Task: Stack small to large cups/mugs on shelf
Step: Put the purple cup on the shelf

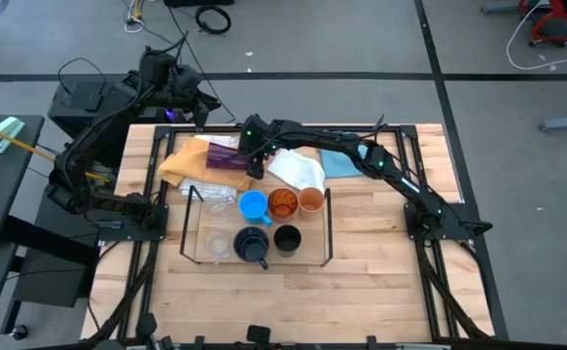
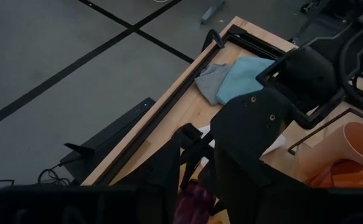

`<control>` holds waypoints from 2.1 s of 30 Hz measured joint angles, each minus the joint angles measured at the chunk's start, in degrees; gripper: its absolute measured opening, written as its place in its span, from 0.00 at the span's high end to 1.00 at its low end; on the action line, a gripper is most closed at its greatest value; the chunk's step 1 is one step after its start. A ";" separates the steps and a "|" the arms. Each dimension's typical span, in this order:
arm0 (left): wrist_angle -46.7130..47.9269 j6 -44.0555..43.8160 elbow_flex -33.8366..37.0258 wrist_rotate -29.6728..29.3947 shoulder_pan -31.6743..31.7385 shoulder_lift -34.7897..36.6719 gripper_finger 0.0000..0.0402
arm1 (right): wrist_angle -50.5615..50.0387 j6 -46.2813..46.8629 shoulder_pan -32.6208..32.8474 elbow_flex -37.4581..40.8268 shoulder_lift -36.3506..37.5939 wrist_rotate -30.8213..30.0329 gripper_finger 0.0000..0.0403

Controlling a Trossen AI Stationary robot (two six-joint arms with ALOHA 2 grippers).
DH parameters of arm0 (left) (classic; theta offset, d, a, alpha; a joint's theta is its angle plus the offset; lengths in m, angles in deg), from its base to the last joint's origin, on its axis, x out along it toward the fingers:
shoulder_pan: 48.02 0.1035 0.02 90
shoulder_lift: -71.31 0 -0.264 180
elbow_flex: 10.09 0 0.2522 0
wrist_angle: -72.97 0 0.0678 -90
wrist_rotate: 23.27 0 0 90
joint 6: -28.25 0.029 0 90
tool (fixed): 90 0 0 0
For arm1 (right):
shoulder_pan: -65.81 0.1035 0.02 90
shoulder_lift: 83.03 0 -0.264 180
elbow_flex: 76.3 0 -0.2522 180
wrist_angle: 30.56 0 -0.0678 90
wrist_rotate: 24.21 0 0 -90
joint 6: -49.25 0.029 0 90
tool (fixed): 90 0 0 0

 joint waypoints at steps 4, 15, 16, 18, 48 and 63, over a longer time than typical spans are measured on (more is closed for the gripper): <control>0.01 0.00 0.00 -0.02 0.00 0.00 0.73 | -0.57 -0.24 -0.01 0.00 1.98 -0.23 0.30; -0.01 0.39 0.00 -0.04 0.02 0.00 0.73 | -11.30 -2.11 -1.79 -0.11 9.81 0.13 0.30; 0.00 0.47 0.00 -0.04 0.02 0.00 0.73 | -12.21 -2.20 -2.03 -0.11 10.50 -0.09 0.30; -0.01 0.58 0.00 -0.04 0.00 0.00 0.73 | -13.39 -2.41 -2.30 -0.11 11.87 -0.46 0.30; -2.05 0.42 0.00 -0.04 0.02 0.00 0.73 | -18.97 8.09 -9.32 -0.09 37.45 -12.21 0.31; -2.25 0.55 0.00 -0.04 0.82 0.00 0.73 | -4.50 14.12 -4.77 4.04 38.75 -8.66 0.31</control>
